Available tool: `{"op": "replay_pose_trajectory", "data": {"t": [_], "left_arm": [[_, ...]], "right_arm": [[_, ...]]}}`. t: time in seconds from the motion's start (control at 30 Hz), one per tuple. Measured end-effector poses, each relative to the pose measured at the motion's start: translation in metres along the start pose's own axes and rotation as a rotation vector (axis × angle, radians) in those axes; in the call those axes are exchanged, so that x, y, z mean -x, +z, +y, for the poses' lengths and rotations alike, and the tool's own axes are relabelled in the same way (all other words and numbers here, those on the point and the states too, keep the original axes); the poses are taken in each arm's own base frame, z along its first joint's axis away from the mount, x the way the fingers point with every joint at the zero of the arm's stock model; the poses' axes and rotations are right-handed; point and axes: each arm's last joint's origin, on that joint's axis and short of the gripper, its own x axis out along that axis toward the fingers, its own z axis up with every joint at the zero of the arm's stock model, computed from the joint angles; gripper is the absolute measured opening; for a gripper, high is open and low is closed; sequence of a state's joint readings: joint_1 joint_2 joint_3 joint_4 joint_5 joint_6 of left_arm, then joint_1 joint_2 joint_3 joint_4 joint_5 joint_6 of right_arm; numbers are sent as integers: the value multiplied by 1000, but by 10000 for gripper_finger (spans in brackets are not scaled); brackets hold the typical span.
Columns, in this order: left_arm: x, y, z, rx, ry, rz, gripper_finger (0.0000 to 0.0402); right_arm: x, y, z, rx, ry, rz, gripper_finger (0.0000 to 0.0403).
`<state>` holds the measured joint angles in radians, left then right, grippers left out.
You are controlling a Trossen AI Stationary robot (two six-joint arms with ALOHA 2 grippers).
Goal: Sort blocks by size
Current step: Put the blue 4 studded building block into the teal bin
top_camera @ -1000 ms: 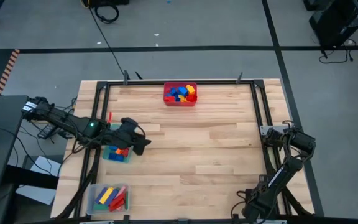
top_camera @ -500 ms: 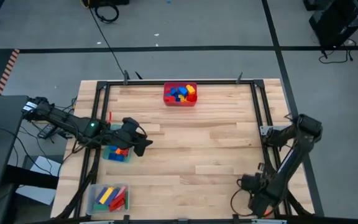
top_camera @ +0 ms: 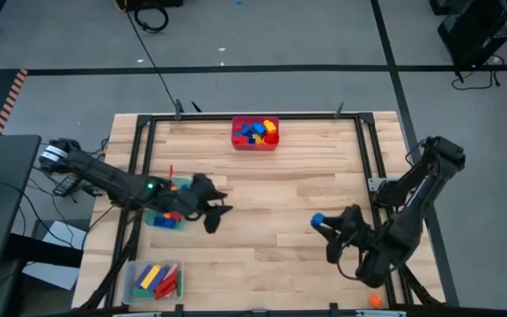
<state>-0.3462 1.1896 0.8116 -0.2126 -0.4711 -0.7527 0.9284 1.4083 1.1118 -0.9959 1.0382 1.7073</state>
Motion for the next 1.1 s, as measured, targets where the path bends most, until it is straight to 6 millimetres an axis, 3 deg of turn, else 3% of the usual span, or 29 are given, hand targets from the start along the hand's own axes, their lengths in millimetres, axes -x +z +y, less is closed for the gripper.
{"op": "replay_pose_trajectory", "data": {"t": [0.23,0.5,0.77,1.1], "left_arm": [[-22,17,-34,-363,-220,-316,237],[-18,31,-47,-582,-235,-536,237],[-9,48,-62,-755,-205,-575,237],[-8,52,-63,-757,-202,-588,237]], "right_arm": [[-15,23,27,-47,128,-42,134],[-32,59,59,-16,349,-107,146],[-58,88,60,-49,427,-117,146],[-79,114,56,-45,499,-140,146]]}}
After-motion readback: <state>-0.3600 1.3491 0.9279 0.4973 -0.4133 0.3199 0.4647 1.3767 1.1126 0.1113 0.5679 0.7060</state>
